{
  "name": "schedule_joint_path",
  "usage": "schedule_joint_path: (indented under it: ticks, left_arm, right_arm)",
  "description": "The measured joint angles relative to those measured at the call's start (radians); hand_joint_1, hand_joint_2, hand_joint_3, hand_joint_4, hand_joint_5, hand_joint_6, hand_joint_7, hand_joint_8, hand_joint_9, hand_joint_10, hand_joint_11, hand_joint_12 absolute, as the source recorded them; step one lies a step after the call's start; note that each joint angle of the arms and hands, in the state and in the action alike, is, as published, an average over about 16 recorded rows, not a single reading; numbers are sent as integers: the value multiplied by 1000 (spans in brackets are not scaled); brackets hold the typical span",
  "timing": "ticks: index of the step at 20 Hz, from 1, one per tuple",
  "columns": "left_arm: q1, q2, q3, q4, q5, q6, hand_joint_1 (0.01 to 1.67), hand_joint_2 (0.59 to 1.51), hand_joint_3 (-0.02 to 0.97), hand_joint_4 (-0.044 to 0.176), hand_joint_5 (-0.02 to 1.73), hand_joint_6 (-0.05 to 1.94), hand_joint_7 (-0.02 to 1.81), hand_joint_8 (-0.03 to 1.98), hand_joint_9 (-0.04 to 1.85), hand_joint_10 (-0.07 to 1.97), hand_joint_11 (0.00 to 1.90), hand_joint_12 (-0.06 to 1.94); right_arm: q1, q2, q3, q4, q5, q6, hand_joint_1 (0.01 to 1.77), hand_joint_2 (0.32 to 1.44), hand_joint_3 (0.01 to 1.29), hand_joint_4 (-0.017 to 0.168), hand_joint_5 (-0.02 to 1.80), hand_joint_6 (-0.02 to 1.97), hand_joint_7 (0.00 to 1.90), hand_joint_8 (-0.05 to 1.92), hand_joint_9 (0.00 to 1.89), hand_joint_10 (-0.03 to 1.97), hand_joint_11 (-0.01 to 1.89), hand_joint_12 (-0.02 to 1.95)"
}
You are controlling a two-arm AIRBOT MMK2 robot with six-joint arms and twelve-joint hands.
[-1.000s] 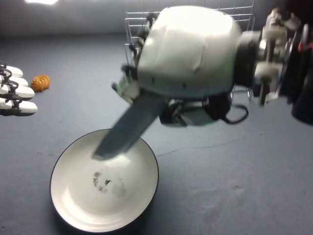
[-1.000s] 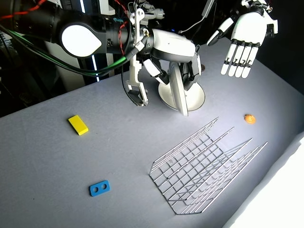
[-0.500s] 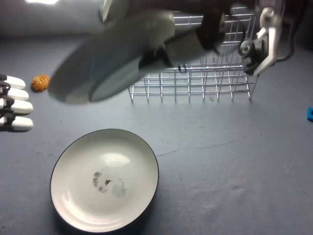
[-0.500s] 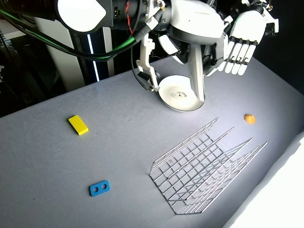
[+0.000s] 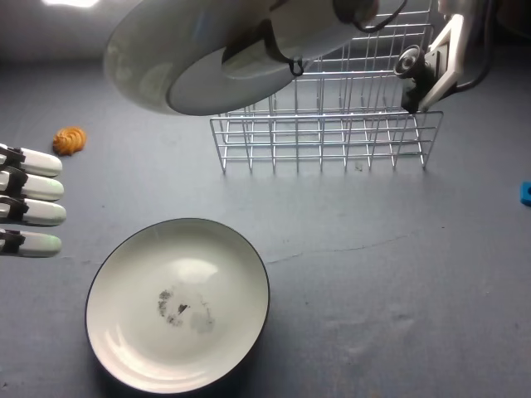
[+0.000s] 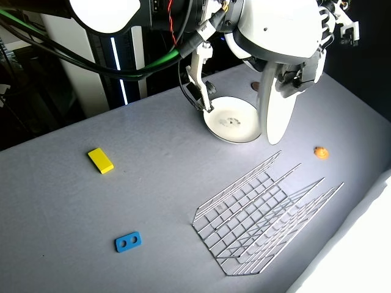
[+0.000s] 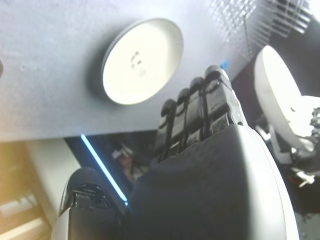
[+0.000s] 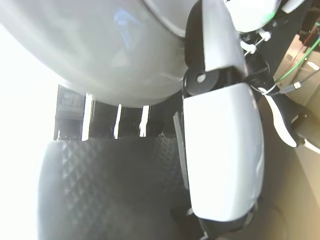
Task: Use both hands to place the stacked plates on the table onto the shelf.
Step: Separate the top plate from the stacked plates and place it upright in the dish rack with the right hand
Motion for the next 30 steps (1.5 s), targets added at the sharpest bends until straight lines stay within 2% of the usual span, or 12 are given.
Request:
schedule_joint_path:
  ticks: [3,11,14,18,22,26,30]
  left_arm:
    - [7,-1,-1,-8,-23,-12,14,1081,19,8,50,18,18,-3,19,10,19,9]
    - [32,-5,-5,-40,-55,-125,14,1084,19,7,49,18,18,-2,21,9,21,10]
    - [40,-8,-8,-53,-59,-154,14,1084,19,7,50,18,18,-2,20,9,21,11]
    - [43,-10,-18,-53,-58,-152,14,1083,20,7,48,18,17,-2,20,10,20,12]
    - [44,-12,-40,-37,-34,-116,14,1081,20,7,47,18,17,-3,20,10,19,12]
    - [46,-14,-77,-21,22,-96,14,1079,20,7,49,18,19,-2,20,10,18,12]
    - [52,-14,-131,-9,107,-106,14,1079,20,7,49,18,20,-2,20,10,17,12]
  right_arm:
    - [-14,-2,17,20,19,23,1224,960,12,0,954,952,1134,802,1379,8,956,955]
    - [-54,-4,64,50,82,87,1225,982,12,-5,948,943,1132,805,1374,12,963,943]
    - [-60,-4,80,52,98,109,1225,990,12,-7,946,941,1132,804,1374,12,966,934]
    - [-62,-6,103,55,111,131,1225,999,12,-9,945,932,1140,794,1371,12,976,923]
    - [-63,-9,126,60,112,146,1225,1001,12,-9,946,930,1146,786,1370,13,982,911]
    - [-67,-15,154,72,111,159,1225,1001,11,-9,949,929,1150,778,1370,12,986,902]
    - [-75,-23,184,85,107,177,1226,1002,11,-9,949,929,1149,781,1370,13,985,901]
